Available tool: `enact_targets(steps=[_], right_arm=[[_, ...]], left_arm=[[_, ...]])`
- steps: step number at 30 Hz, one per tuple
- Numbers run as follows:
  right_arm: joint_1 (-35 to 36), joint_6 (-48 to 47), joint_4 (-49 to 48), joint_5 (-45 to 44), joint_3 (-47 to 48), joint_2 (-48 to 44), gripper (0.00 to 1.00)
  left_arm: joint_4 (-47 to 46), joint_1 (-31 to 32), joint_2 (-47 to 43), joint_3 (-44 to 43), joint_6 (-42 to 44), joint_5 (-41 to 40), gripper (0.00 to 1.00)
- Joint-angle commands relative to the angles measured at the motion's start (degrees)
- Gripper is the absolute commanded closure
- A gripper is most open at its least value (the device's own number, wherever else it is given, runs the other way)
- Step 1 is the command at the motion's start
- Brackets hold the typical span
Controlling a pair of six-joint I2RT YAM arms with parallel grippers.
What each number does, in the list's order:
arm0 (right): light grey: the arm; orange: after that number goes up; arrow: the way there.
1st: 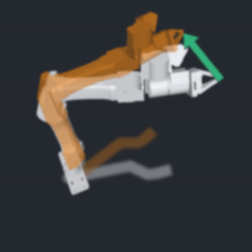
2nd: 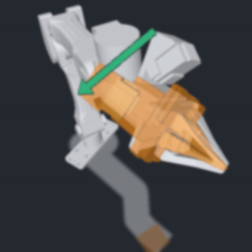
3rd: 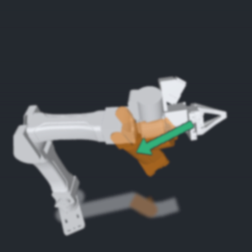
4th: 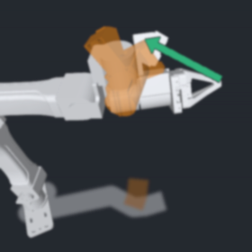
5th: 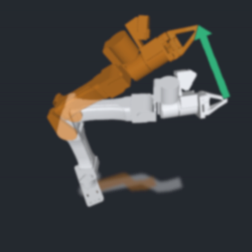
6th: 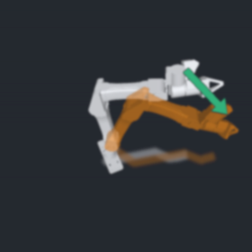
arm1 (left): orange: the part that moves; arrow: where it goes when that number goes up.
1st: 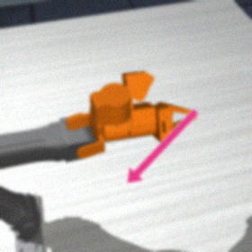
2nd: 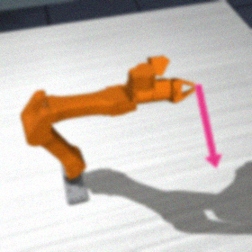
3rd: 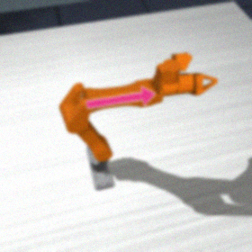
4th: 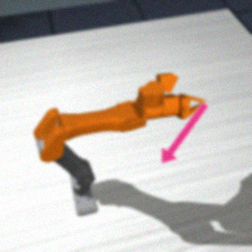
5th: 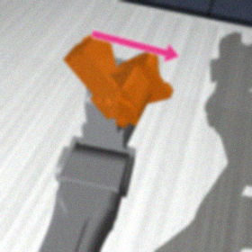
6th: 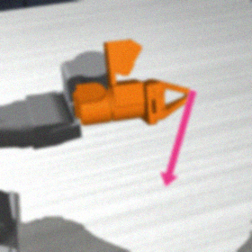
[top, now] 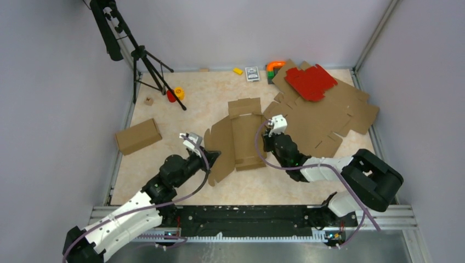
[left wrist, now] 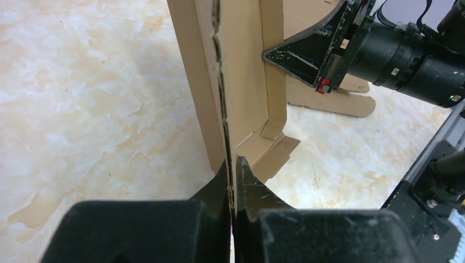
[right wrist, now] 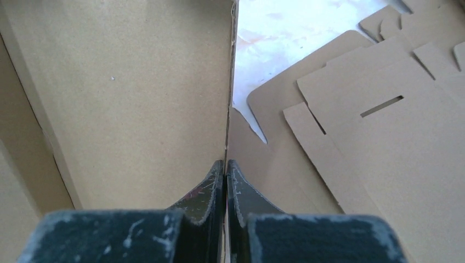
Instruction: Fold the paper box
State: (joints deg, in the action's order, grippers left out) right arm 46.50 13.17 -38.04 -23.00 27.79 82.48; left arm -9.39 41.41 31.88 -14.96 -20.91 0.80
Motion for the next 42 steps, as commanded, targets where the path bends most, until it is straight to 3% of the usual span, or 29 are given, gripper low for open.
enact_targets(steps=[1,5,15,22,27,33,35,42], right_arm=[[3.7,-4.1,-19.3,1.8,-3.8,-0.4,1.0],[5.8,-7.0,-26.3,0.2,-8.2,-0.1,1.0],[10.4,-10.5,-38.0,-4.3,-12.5,3.5,0.99],[10.5,-11.6,-38.8,-6.0,-10.4,7.0,0.99],[10.4,-15.0,-41.6,-7.8,-7.0,12.2,0.97],[10.4,-16.4,-55.5,-6.8,-7.6,19.3,0.97],[10.4,-17.3,-60.0,-5.6,-9.5,20.4,0.95],[10.3,-19.4,-60.1,-1.5,-14.8,15.6,0.82]], left_arm=[[-2.4,5.3,-1.6,1.7,5.8,-0.3,1.0],[-0.7,9.6,-3.0,3.0,9.2,0.1,1.0],[2.1,17.1,-4.2,4.9,8.3,1.3,1.0],[3.0,22.2,-3.4,5.0,9.2,-0.3,1.0],[1.4,23.8,-0.5,4.8,12.9,-5.4,1.0],[-0.6,24.4,5.2,3.3,18.3,-10.1,1.0],[-1.2,24.7,6.7,3.0,19.5,-10.9,1.0],[-4.1,25.0,8.4,3.6,21.5,-11.6,1.0]])
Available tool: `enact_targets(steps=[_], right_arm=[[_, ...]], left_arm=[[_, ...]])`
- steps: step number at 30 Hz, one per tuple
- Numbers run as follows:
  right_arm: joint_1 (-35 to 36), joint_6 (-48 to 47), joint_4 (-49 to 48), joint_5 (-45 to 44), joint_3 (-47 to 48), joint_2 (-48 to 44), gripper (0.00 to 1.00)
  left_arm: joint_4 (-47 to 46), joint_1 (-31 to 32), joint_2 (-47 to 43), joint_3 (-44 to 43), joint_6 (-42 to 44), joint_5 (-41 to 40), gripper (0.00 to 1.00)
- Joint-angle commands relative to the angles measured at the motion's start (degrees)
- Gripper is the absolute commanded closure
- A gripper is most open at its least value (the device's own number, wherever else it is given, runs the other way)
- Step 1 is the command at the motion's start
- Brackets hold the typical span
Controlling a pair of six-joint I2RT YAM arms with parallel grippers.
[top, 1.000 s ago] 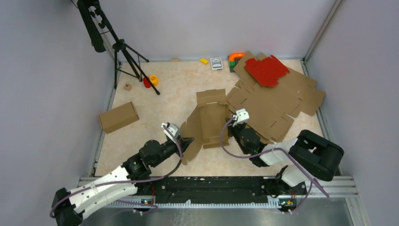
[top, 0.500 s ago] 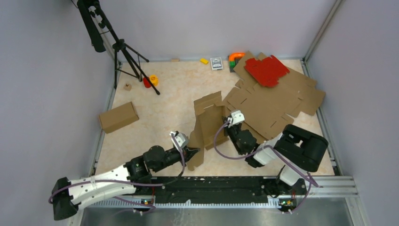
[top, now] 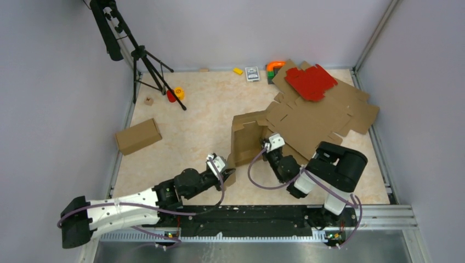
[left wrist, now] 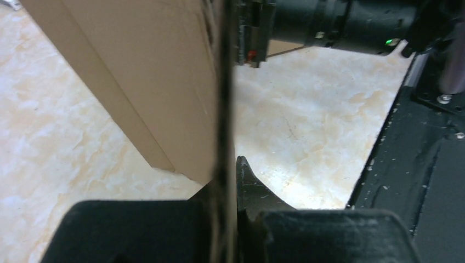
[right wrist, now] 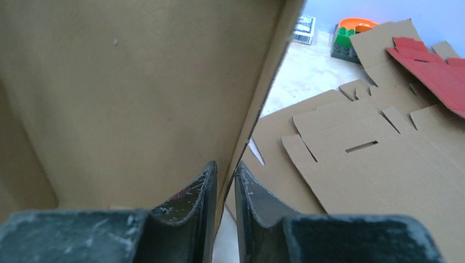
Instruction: Fold the paper box
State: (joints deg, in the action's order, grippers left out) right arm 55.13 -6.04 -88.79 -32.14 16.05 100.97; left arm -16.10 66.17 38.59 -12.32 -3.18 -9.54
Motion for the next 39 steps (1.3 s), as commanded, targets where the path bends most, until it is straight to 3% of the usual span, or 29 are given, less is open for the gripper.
enact_targets(steps=[1,4,16,27,39], right_arm=[[1.7,0.2,-9.2,7.8,-4.3,-3.9,0.79],[1.7,2.6,-4.4,6.1,-5.8,-7.5,0.79],[-0.4,11.4,32.5,11.4,0.2,-25.2,0.74],[-3.5,16.1,40.4,16.1,-0.1,-27.3,0.75],[-3.8,13.3,46.6,17.5,1.4,-29.8,0.7]], left_arm=[[2.4,0.3,1.6,1.1,4.2,-1.2,1.0],[2.5,0.3,1.1,1.3,3.8,-1.3,1.0],[4.7,0.3,-3.5,2.5,-0.4,-0.9,1.0],[2.3,0.3,2.3,2.4,-2.3,1.0,1.0],[1.9,0.3,1.8,4.9,-11.2,-1.7,1.0]])
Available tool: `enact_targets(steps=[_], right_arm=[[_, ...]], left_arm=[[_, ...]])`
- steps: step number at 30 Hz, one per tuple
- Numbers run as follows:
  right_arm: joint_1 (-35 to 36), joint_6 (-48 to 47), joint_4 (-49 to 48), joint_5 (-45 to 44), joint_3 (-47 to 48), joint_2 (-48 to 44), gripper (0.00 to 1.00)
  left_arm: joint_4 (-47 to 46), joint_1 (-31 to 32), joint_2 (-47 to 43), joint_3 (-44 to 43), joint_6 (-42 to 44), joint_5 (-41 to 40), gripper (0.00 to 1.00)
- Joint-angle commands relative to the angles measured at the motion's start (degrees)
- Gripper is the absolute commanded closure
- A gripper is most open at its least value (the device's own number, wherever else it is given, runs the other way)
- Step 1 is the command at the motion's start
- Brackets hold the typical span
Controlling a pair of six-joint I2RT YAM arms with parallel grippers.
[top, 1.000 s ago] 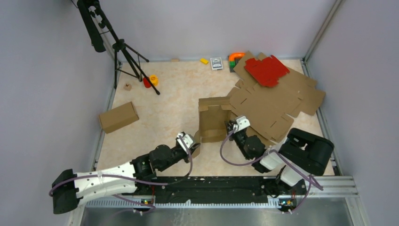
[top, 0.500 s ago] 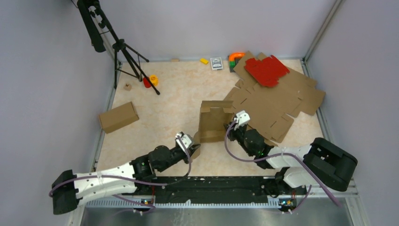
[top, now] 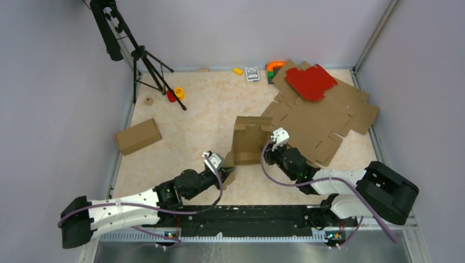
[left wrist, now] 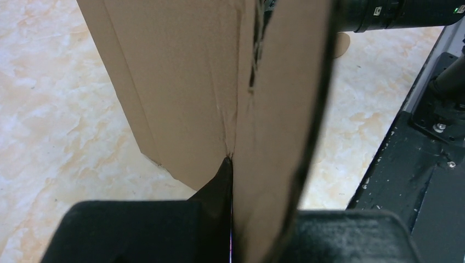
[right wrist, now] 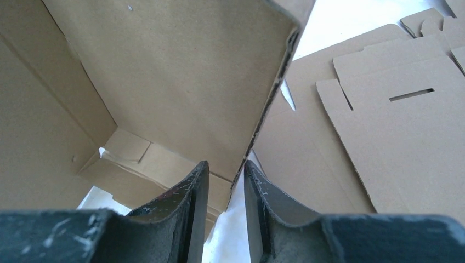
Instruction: Fold the paper box
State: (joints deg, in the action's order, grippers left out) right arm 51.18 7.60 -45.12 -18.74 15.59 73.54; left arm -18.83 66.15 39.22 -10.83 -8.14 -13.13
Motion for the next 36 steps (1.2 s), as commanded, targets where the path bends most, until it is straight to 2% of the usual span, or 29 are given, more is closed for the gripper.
enact_targets(steps=[1,9,15,21,26,36], right_arm=[[0.0,-0.3,3.2,4.3,1.8,-2.8,0.7],[-3.1,2.5,7.9,8.9,2.7,-7.5,0.62],[-4.8,3.5,13.4,13.9,4.5,-12.1,0.47],[-6.6,6.4,17.8,15.9,5.7,-14.7,0.42],[-7.9,9.8,18.7,15.5,5.4,-17.0,0.27],[-10.8,14.2,22.8,18.4,6.6,-18.5,0.25]], left_arm=[[4.1,0.3,1.2,3.8,-6.4,2.2,1.0],[3.1,0.3,3.9,3.2,-6.0,2.7,1.0],[2.9,0.4,4.3,3.1,-5.4,2.0,1.0],[2.9,0.4,6.1,2.5,-5.2,2.3,1.0],[2.7,0.4,7.7,1.9,-5.1,2.5,1.0],[2.7,0.5,8.5,1.9,-5.5,3.1,1.0]])
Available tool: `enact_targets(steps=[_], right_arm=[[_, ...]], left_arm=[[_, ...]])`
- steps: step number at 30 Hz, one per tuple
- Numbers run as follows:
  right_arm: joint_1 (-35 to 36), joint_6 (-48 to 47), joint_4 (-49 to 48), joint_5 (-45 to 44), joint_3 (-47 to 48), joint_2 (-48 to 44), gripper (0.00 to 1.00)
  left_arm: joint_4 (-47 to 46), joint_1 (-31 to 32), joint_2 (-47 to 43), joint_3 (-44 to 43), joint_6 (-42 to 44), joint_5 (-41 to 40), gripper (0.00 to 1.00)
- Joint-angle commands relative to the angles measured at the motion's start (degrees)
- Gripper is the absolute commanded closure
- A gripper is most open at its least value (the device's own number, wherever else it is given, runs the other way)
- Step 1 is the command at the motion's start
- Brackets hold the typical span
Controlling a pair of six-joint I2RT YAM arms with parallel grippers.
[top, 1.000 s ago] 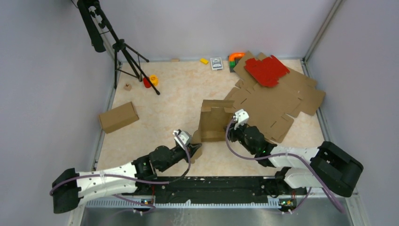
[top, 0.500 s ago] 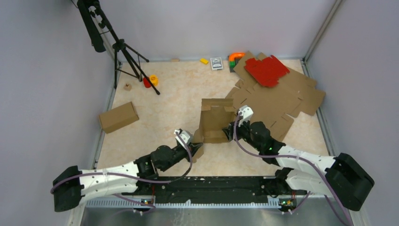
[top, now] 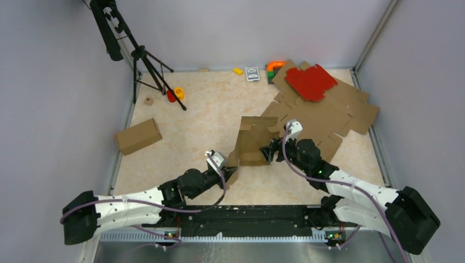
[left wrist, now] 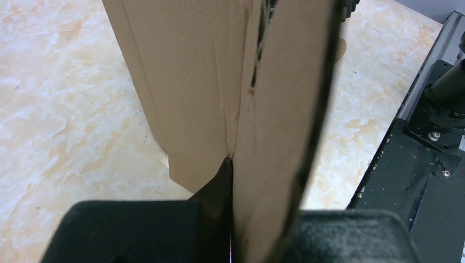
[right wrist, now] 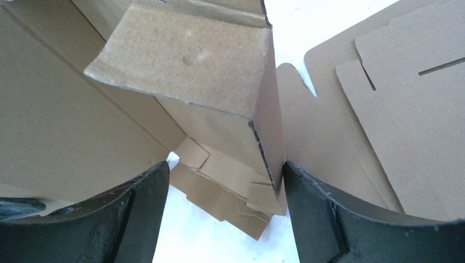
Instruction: Fold the paper box
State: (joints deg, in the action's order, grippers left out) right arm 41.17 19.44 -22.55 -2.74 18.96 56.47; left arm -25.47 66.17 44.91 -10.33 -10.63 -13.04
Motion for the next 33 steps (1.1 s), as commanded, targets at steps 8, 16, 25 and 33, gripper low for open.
enact_targets(steps=[8,16,25,33], right_arm=[[-1.0,5.8,-1.2,5.7,1.6,1.4,0.29],[-1.0,5.4,2.7,5.2,2.3,2.2,0.32],[-1.0,-1.9,5.2,7.8,0.2,1.1,0.15],[0.5,-10.6,5.1,6.0,0.7,3.9,0.07]], left_arm=[[5.7,0.6,7.9,1.7,-5.6,4.4,1.0],[5.3,0.6,7.9,2.1,-6.5,4.4,1.0],[5.7,0.9,8.1,2.1,-7.2,5.6,1.0],[7.5,1.0,8.8,0.0,-5.4,5.1,1.0]])
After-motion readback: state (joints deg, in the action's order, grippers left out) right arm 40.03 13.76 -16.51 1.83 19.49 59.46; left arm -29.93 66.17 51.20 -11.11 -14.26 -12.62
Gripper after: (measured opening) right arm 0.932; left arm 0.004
